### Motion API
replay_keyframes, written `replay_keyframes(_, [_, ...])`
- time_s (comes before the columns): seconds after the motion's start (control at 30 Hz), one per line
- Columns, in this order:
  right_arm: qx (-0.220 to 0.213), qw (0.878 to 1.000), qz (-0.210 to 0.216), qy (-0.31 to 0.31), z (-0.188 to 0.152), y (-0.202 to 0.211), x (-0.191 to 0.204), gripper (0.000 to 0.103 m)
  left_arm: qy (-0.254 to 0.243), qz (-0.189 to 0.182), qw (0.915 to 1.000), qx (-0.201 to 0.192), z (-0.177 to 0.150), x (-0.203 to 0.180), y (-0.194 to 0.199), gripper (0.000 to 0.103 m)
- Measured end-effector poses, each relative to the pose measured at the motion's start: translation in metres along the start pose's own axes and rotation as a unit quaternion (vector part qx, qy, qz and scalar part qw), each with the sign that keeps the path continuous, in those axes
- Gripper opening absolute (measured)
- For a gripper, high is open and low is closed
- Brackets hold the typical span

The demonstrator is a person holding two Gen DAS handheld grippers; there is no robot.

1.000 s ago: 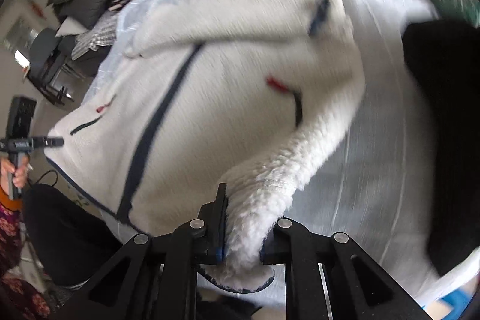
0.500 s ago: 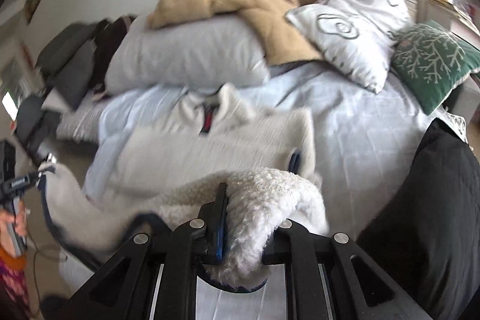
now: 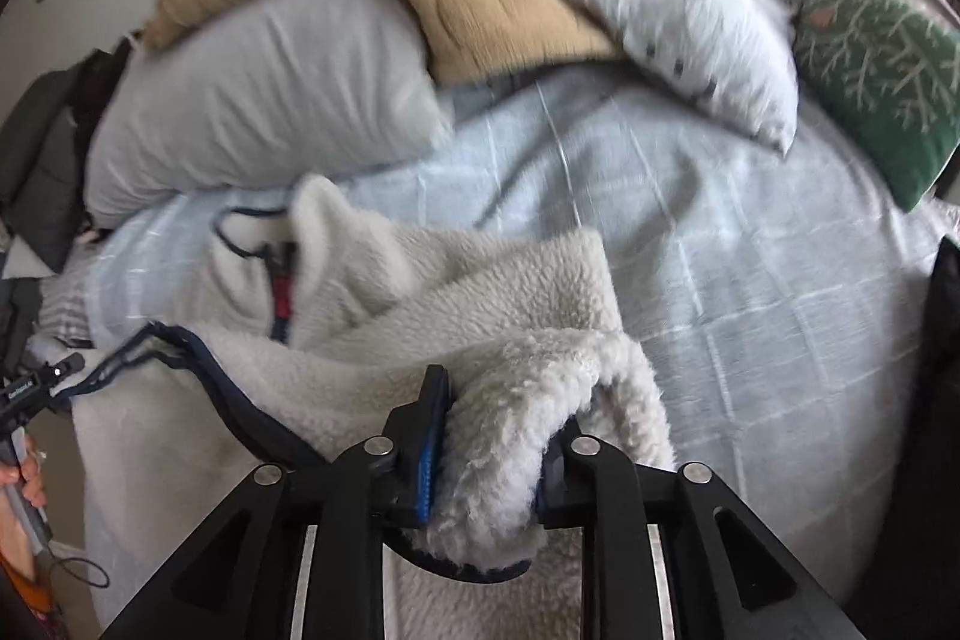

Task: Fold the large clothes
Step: 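Lift the hem with both grippers and fold it toward the collar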

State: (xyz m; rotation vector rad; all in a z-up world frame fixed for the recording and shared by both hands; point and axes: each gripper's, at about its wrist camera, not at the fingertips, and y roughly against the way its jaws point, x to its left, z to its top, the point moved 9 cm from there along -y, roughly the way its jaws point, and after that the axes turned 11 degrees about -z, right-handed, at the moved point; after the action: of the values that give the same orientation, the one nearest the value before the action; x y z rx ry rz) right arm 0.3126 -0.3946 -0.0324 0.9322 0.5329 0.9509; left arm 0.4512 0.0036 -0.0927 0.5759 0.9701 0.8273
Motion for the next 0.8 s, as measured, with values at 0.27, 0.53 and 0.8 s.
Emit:
replay_keyframes(0.27, [0.061,0.998,0.021,-0.011,-0.010,-0.050,-0.008,0.036,0.036,-0.038,0.9979,0.037,-0.007,0.006,-0.001,0.072])
replay_keyframes(0.53, [0.006,0.998,0.054,-0.032,0.001,0.019,-0.049,0.082,-0.040,0.019,0.9990,-0.007,-0.003,0.018,0.073,0.086])
replay_keyframes(0.8, [-0.016,0.996,-0.054,0.075,-0.003,-0.002,-0.047,0.082,-0.121,0.094,0.9880,0.016,-0.008,0.037,0.031,0.087])
